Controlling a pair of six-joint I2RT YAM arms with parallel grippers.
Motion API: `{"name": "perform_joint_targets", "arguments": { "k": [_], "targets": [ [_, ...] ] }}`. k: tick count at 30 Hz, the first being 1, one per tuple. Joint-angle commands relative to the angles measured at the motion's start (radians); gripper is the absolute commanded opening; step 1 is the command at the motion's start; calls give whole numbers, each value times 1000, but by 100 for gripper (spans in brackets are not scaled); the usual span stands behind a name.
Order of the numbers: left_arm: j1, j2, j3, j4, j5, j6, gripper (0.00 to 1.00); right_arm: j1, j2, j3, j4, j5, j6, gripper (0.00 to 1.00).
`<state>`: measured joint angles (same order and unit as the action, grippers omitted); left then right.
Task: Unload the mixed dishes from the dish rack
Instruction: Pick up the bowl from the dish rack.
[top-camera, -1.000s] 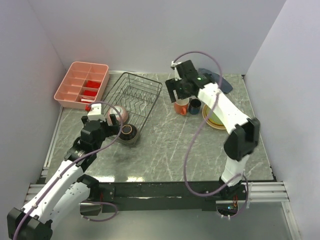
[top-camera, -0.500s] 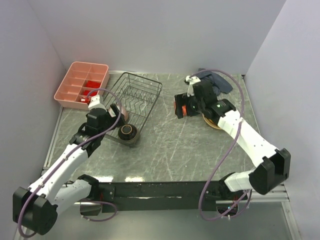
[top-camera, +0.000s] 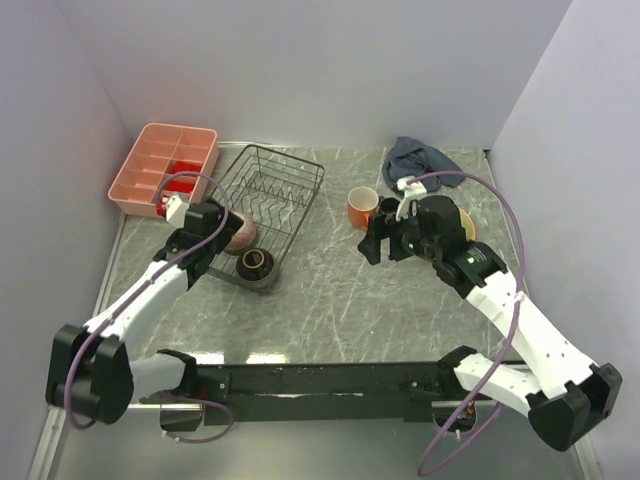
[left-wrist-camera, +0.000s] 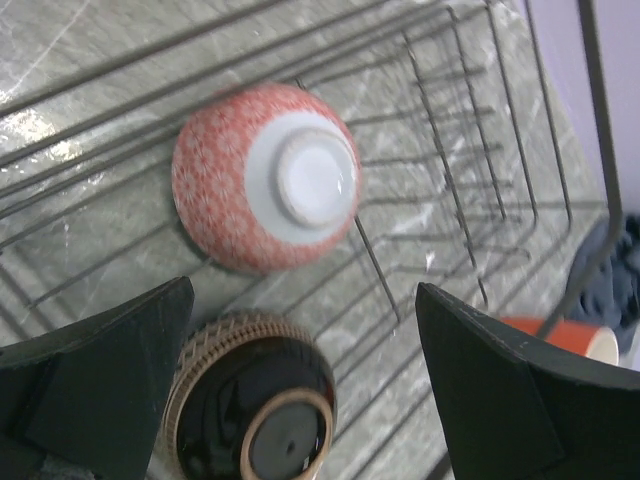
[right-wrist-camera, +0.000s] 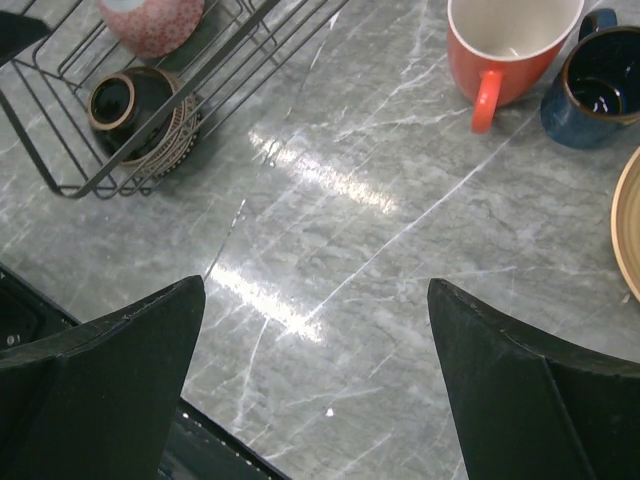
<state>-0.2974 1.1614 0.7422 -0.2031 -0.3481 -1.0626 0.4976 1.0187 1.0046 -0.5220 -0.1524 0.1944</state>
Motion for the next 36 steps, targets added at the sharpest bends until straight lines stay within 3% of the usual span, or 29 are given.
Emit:
{"name": "perform_joint_targets", "arguments": {
  "k": [1, 15, 36],
  "targets": [
    [26, 75, 71, 94, -32, -65, 99, 6, -75, -49, 34, -21, 2, 100],
    [46, 317, 149, 74, -66, -243, 99, 4, -157, -98, 42, -10, -10, 100],
    [41, 251, 36, 128, -69, -396, 99, 5, -180, -126, 62, 14, -21, 100]
  ]
}}
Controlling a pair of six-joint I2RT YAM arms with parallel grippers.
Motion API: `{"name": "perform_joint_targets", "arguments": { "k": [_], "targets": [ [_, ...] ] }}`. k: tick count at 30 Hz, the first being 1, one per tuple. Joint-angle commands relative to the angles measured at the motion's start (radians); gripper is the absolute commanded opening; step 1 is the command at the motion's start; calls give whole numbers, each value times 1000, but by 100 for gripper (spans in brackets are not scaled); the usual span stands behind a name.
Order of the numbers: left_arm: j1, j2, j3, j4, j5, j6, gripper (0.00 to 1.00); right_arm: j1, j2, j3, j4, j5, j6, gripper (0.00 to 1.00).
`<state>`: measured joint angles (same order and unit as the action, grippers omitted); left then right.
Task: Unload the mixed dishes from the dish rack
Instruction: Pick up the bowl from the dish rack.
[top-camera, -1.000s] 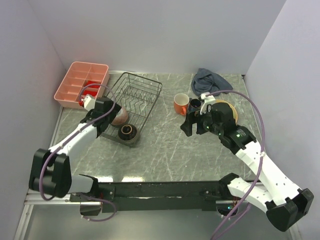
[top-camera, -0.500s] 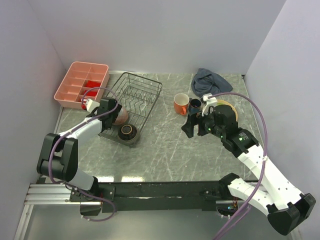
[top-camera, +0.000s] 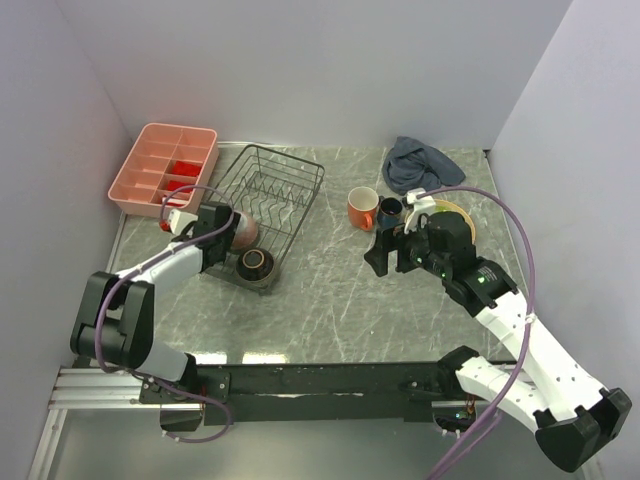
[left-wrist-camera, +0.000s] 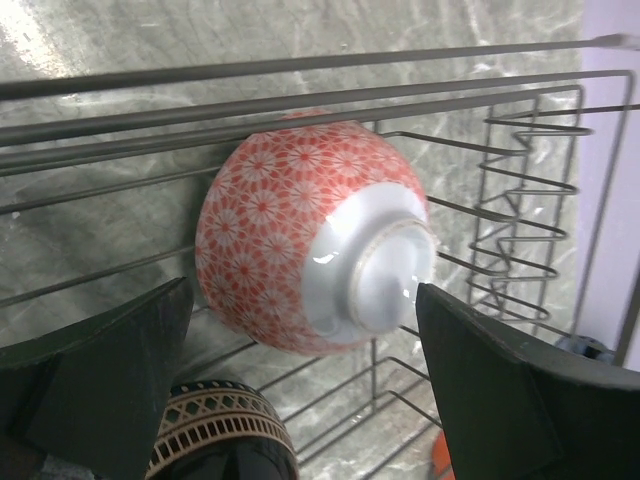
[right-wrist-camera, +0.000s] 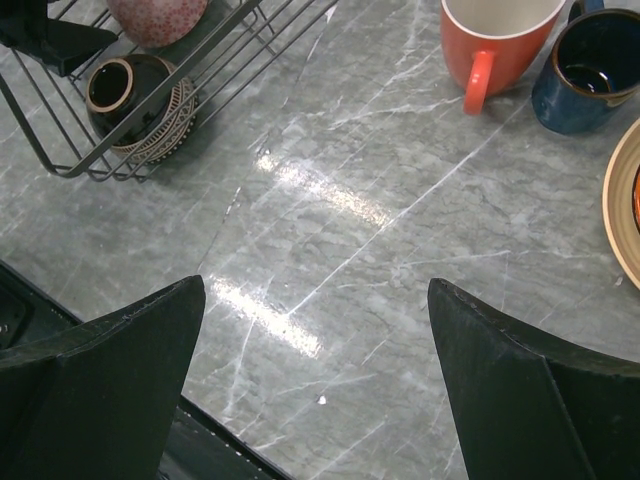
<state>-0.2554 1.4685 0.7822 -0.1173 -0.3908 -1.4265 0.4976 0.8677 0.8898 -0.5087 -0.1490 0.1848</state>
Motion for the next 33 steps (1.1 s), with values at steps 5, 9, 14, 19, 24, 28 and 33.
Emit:
{"name": "perform_joint_targets", "arguments": {
  "k": [5, 9, 14, 19, 24, 28, 33],
  "targets": [
    [1, -42, -21, 56, -20, -35, 99, 5, -30, -15, 50, 5, -10, 100],
    [-1, -23, -26, 44, -13, -61, 100, 6, -39, -22, 53, 8, -10, 100],
    [-1, -8, -29, 41, -19, -63, 99, 4, -44, -32, 56, 8, -10, 100],
    [1, 36, -15, 76, 7, -38, 99, 4, -44, -35, 59, 8, -8, 100],
    [1, 64, -9, 108, 18, -32, 99, 4, -52, -41, 62, 12, -10, 100],
    [1, 62, -44, 165, 15, -54, 100, 4, -55, -49, 68, 17, -10, 100],
    [1, 65, -77, 206, 29, -97, 99, 6, -53, -49, 68, 19, -11, 100]
  ]
}}
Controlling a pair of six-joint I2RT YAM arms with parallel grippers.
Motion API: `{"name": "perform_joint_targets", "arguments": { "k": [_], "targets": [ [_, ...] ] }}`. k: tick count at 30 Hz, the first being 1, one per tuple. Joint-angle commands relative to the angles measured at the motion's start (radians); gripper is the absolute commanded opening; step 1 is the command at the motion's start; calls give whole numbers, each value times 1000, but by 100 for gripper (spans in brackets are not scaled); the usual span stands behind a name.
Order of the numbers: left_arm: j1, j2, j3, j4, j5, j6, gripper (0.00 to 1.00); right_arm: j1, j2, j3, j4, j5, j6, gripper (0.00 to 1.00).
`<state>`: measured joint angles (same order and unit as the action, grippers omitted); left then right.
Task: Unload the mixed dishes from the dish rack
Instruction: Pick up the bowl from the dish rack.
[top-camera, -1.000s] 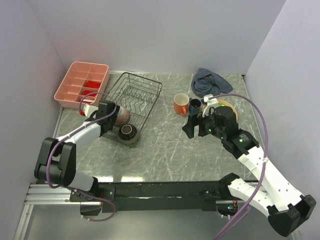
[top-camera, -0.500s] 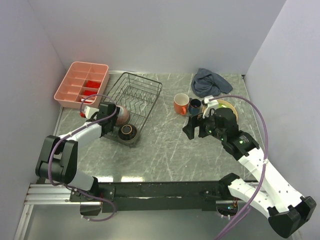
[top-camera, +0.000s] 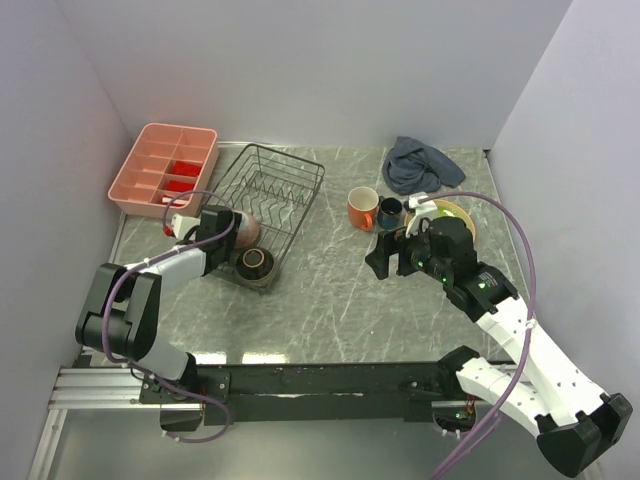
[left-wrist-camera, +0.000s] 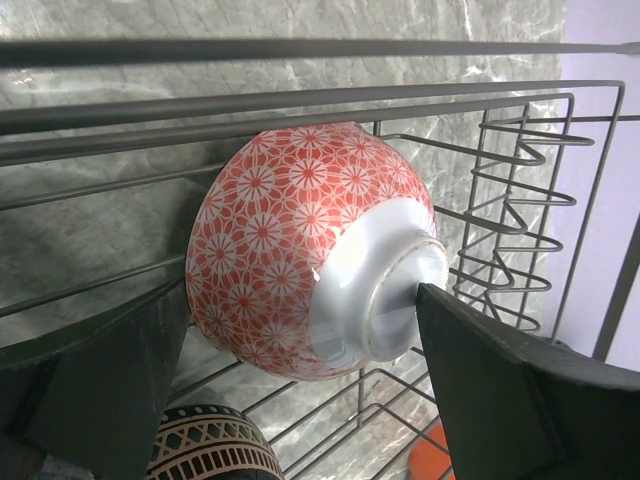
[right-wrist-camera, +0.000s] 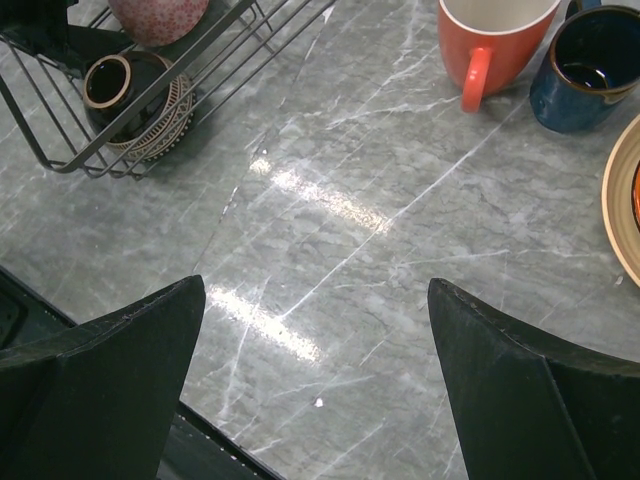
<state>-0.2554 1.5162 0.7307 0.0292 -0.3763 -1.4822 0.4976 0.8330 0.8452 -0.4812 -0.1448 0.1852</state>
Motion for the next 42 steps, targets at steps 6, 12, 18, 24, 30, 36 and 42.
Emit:
{"name": "perform_joint_targets", "arguments": {
  "k": [6, 12, 18, 24, 30, 36, 42],
  "targets": [
    [1, 10, -60, 132, 8, -49, 99, 6, -17, -9, 43, 13, -10, 100],
    [1, -2, -86, 156, 5, -53, 99, 4, -14, -9, 46, 8, -10, 100],
    [1, -51, -120, 198, -18, -38, 88, 5, -15, -12, 52, 5, -7, 100],
    [1, -111, -136, 216, -35, 3, 71, 6, -14, -15, 53, -4, -4, 100],
    [1, -180, -151, 227, -38, 34, 55, 6, -20, -15, 55, -7, -3, 100],
    [1, -235, -152, 224, -39, 72, 44, 6, -23, -15, 56, -16, 2, 100],
    [1, -287, -126, 187, -45, 131, 32, 6, -18, -14, 58, -30, 5, 100]
  ]
}}
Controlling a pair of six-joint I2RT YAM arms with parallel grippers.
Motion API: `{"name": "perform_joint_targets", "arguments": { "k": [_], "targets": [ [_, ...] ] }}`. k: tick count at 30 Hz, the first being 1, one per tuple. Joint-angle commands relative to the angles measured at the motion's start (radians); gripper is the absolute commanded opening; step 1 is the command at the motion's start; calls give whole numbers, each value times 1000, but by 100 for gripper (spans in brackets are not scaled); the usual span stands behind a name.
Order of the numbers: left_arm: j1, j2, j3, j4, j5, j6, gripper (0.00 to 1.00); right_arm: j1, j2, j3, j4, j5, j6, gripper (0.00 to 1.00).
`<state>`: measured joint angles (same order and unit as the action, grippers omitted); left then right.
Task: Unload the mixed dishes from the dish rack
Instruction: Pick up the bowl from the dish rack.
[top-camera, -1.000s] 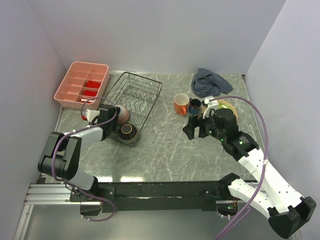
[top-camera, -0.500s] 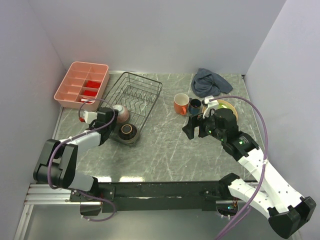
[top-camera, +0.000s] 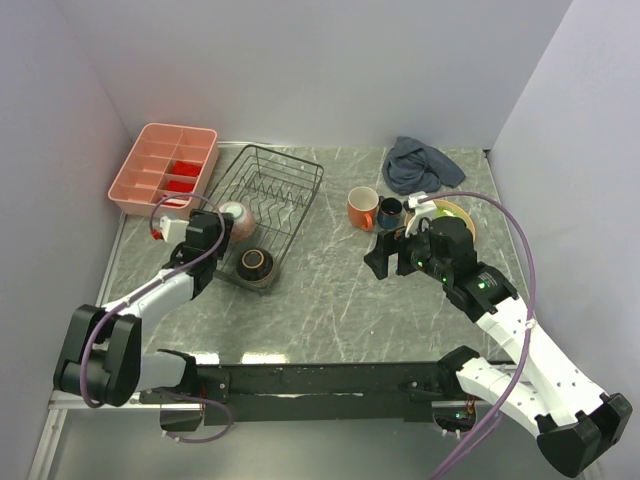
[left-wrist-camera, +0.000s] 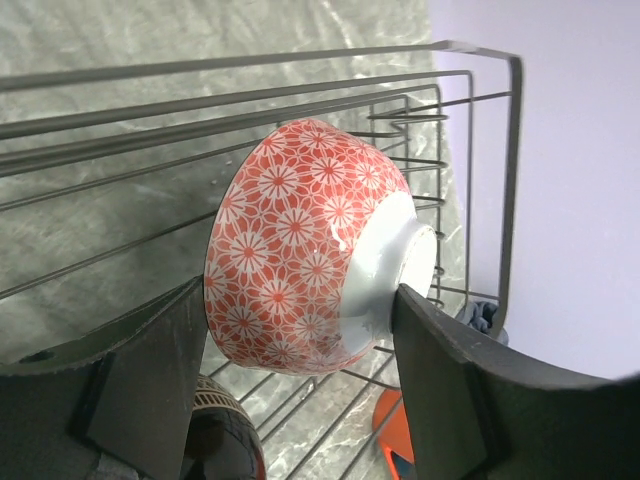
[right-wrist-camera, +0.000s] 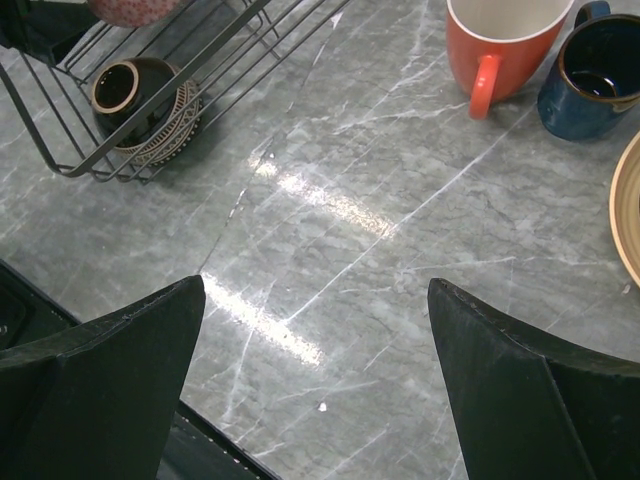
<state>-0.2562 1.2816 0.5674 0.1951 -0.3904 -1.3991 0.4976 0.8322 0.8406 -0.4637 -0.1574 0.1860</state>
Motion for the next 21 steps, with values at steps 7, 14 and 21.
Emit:
{"name": "perform_joint_targets", "arguments": {
  "k": [7, 14, 21],
  "targets": [
    [2, -102, 66, -54, -41, 152, 21, 7, -15, -2, 40, -40, 10, 100],
    [2, -166, 78, -77, -31, 333, 20, 6, -18, 9, 37, -45, 24, 100],
    [0, -234, 95, -60, 18, 587, 20, 4, -25, 9, 45, -45, 38, 100]
  ]
}}
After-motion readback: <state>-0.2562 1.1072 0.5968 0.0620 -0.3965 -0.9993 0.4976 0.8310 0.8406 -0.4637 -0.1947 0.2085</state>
